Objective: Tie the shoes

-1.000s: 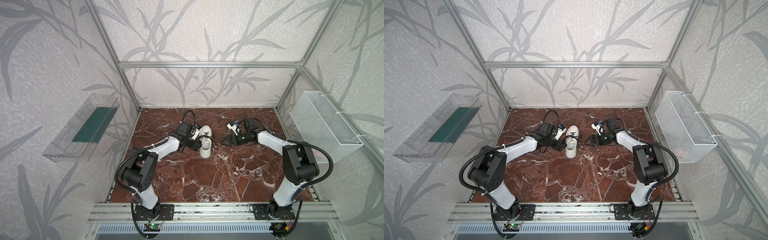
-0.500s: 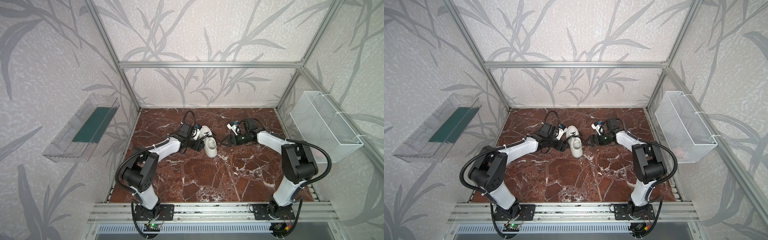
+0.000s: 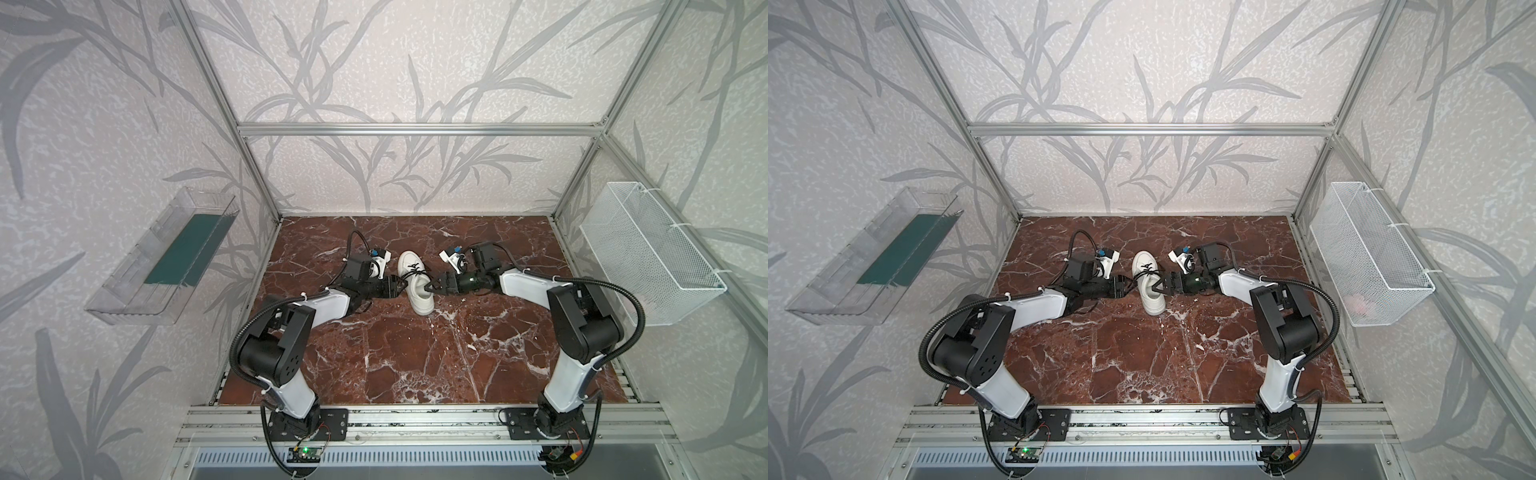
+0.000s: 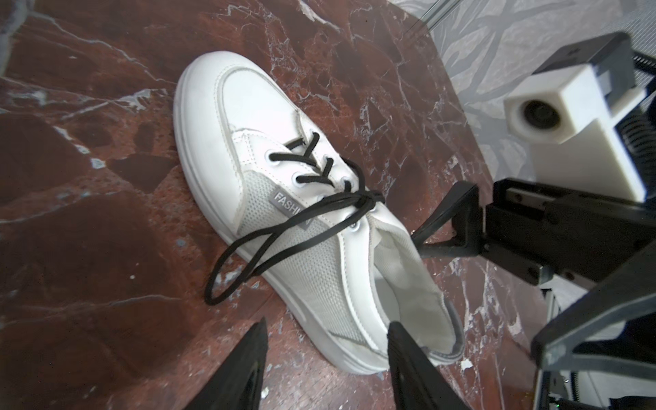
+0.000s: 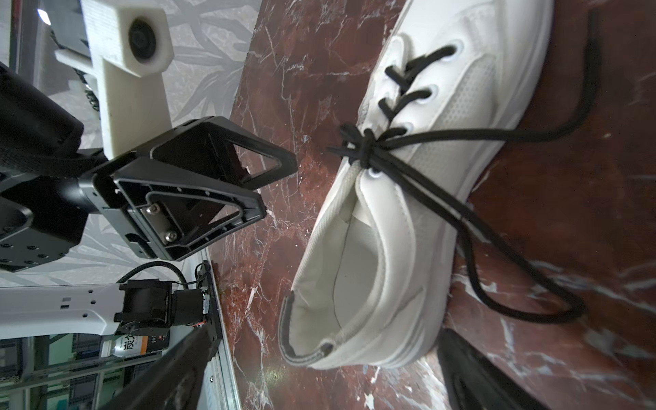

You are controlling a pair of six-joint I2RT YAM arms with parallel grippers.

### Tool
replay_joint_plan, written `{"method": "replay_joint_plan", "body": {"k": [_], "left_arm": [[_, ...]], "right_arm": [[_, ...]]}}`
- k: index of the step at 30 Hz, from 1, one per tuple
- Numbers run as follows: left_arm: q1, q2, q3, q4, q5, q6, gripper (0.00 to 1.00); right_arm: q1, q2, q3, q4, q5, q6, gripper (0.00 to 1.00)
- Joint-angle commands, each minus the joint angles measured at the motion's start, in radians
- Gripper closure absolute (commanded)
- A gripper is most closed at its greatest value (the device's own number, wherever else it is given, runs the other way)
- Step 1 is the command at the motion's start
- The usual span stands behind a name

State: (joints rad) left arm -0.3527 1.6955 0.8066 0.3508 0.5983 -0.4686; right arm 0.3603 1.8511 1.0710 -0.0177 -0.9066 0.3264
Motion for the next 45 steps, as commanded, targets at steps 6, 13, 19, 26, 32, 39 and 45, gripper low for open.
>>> {"method": "replay_joint_plan", "body": {"k": [6, 13, 19, 26, 32, 39, 45], "left_arm": [[0.014, 0.048, -0.019, 0.078, -0.018, -0.107, 0.46], [0.015, 0.095, -0.010, 0.049, -0.001, -0.062, 0.44], [0.017, 0.103, -0.007, 0.074, 0.003, 0.030, 0.44], [0.035, 0.184, 0.074, 0.041, 0.094, 0.056, 0.48], [0.035, 0.199, 0.079, 0.070, 0.098, 0.079, 0.48], [0.047, 0.194, 0.095, 0.068, 0.129, 0.165, 0.45], [0.059, 0.228, 0.106, 0.118, 0.181, 0.190, 0.46]], "right_arm": [[0.027, 0.045, -0.016, 0.141, -0.102, 0.101, 0.01], [0.026, 0.040, -0.001, 0.116, -0.115, 0.084, 0.01], [0.008, 0.022, 0.008, 0.058, -0.109, 0.047, 0.06], [-0.034, -0.007, 0.026, -0.029, -0.123, -0.010, 0.10], [-0.049, -0.019, 0.044, -0.076, -0.118, -0.038, 0.10], [-0.049, -0.014, 0.058, -0.091, -0.132, -0.041, 0.11], [-0.049, -0.015, 0.112, -0.219, -0.127, -0.115, 0.13]]}}
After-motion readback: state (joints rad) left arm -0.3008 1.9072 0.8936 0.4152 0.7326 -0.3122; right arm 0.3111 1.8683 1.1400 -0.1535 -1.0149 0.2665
